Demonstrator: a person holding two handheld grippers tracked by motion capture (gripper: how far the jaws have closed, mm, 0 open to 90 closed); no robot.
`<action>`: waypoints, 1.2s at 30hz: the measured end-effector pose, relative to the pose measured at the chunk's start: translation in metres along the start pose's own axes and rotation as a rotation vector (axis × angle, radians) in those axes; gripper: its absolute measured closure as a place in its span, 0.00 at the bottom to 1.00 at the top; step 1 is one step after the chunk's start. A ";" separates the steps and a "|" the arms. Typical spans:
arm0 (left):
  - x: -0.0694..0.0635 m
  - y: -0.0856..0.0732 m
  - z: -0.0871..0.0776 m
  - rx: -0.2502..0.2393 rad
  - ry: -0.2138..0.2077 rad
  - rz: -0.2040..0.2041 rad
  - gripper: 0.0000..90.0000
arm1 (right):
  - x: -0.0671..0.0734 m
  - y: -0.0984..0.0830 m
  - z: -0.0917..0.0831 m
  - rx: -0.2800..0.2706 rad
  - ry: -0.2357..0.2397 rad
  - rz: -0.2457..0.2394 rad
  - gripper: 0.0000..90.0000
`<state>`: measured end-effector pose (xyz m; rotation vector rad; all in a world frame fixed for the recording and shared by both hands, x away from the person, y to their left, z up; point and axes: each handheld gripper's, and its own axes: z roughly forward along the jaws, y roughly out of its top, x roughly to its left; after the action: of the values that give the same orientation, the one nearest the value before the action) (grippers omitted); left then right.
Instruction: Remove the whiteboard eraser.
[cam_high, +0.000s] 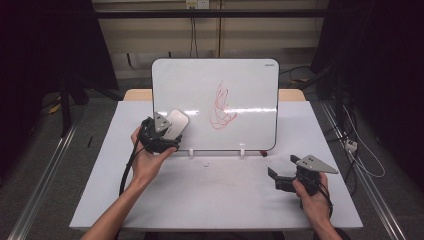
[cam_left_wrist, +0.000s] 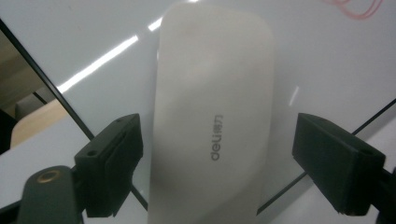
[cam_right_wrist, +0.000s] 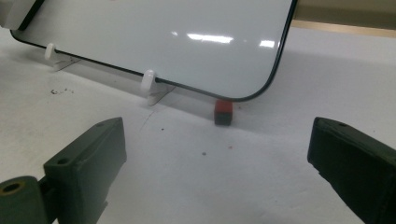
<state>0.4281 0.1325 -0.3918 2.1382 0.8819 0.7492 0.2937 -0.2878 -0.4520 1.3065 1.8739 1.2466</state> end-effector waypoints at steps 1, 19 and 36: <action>0.000 -0.001 0.003 -0.002 0.007 0.004 0.21 | 0.001 0.000 -0.001 0.001 0.001 0.001 0.05; -0.007 -0.002 0.010 0.020 0.072 0.056 0.33 | 0.002 -0.001 -0.001 0.008 -0.002 -0.019 0.05; -0.005 -0.001 0.010 0.025 0.049 0.039 0.33 | 0.002 0.000 -0.001 0.005 0.001 -0.013 0.05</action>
<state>0.4321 0.1257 -0.3994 2.1732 0.8815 0.8178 0.2920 -0.2860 -0.4510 1.2943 1.8846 1.2369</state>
